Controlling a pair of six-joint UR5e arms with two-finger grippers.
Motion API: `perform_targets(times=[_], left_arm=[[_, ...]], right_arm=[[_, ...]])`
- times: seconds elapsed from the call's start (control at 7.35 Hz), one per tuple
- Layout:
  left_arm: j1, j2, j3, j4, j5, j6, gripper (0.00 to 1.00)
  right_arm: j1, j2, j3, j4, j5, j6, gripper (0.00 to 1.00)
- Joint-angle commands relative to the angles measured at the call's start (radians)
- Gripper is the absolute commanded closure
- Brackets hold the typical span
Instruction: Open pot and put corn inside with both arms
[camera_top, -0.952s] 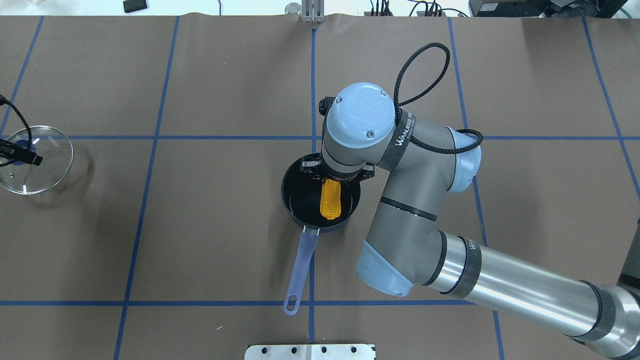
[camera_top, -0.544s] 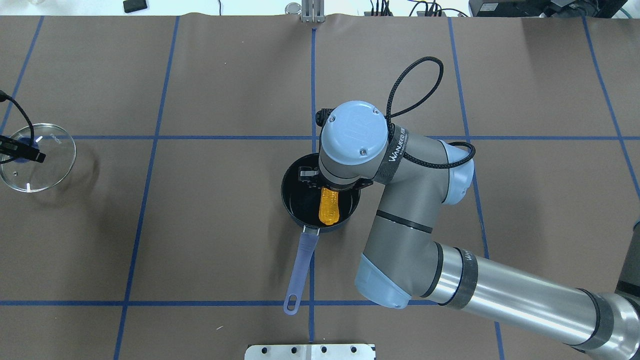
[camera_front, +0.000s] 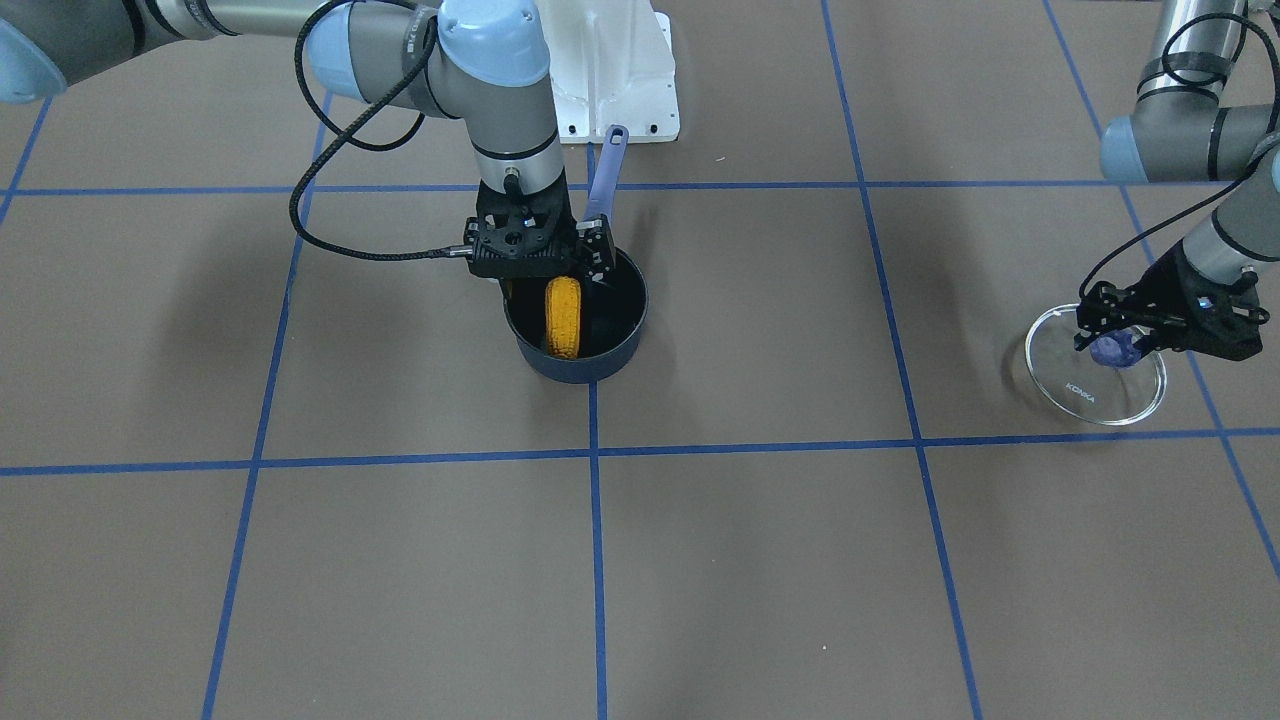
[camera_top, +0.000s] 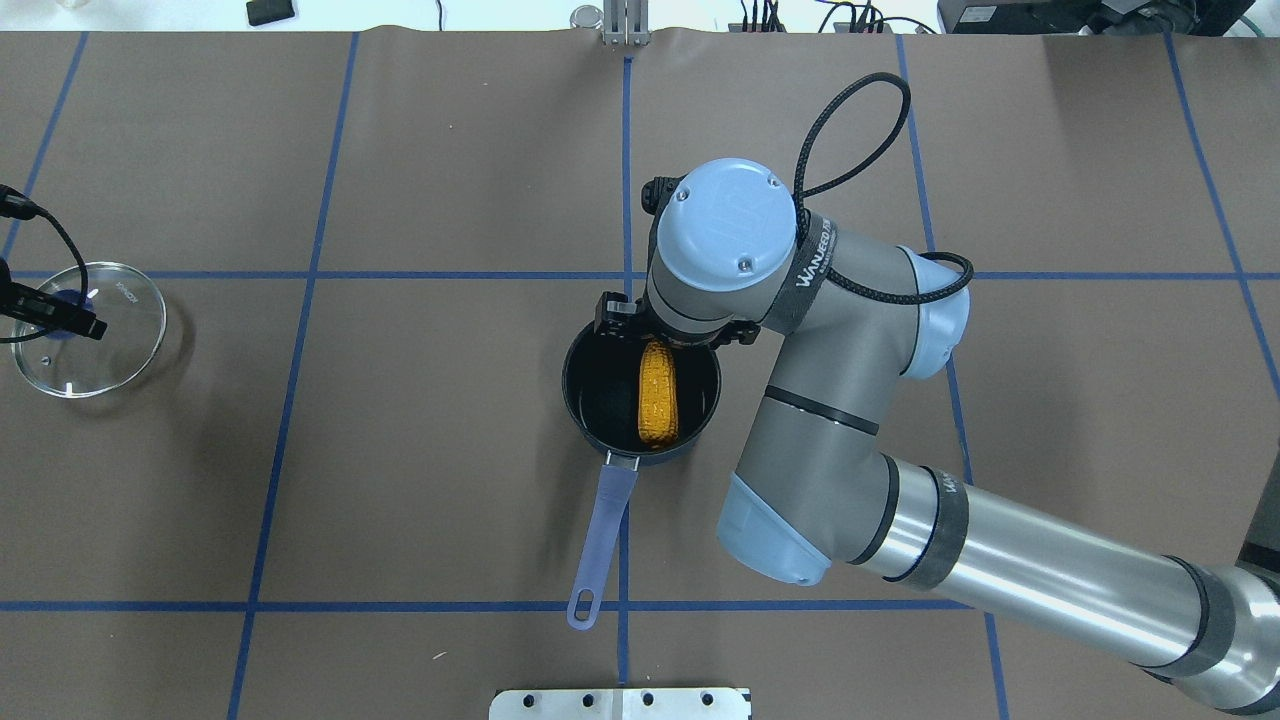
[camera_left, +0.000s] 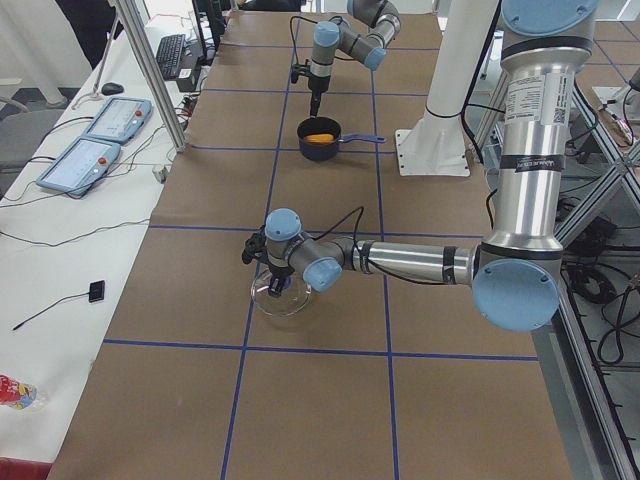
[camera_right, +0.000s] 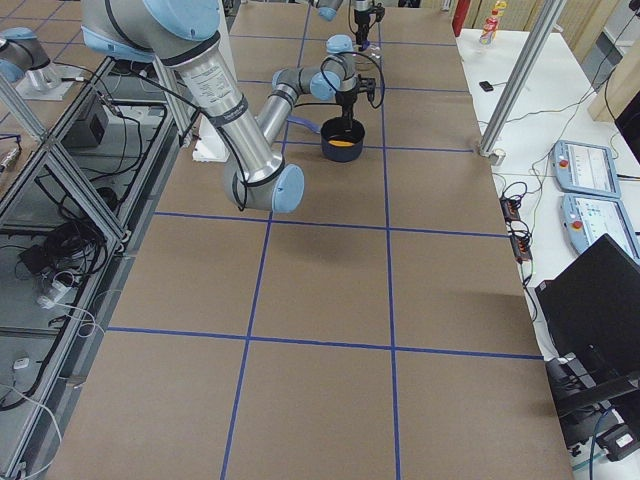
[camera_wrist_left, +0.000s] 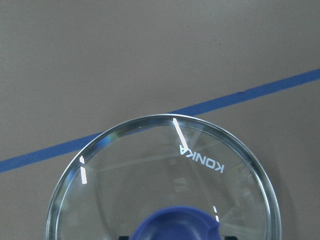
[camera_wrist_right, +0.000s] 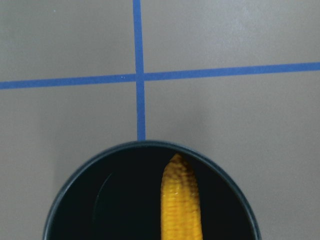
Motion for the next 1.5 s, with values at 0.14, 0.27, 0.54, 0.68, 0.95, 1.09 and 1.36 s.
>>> perform_targets(times=[0.14,0.27,0.54,0.68,0.95,1.09,1.36], left_arm=[[0.023,-0.003,0.011,0.0,0.004,-0.001,0.38],[0.023,-0.007,0.014,0.0,0.006,0.002,0.32],[0.025,-0.009,0.014,0.0,0.006,0.002,0.26],[0.025,-0.009,0.016,0.0,0.006,0.004,0.24],[0.021,-0.006,-0.004,-0.002,-0.034,0.011,0.03],[-0.007,-0.009,-0.012,0.011,-0.098,0.021,0.03],[-0.15,-0.041,-0.007,0.137,-0.175,0.206,0.02]], right_arm=[[0.024,0.003,0.013,0.001,0.005,-0.004,0.0],[0.024,0.003,0.015,0.001,0.005,-0.004,0.0],[0.029,0.003,0.02,0.001,0.005,-0.006,0.0],[0.033,0.003,0.026,0.001,0.006,-0.006,0.0],[0.111,-0.008,0.047,0.001,0.078,-0.02,0.0],[0.195,-0.017,0.049,0.001,0.136,-0.076,0.0],[0.434,-0.117,0.046,-0.002,0.309,-0.396,0.0]])
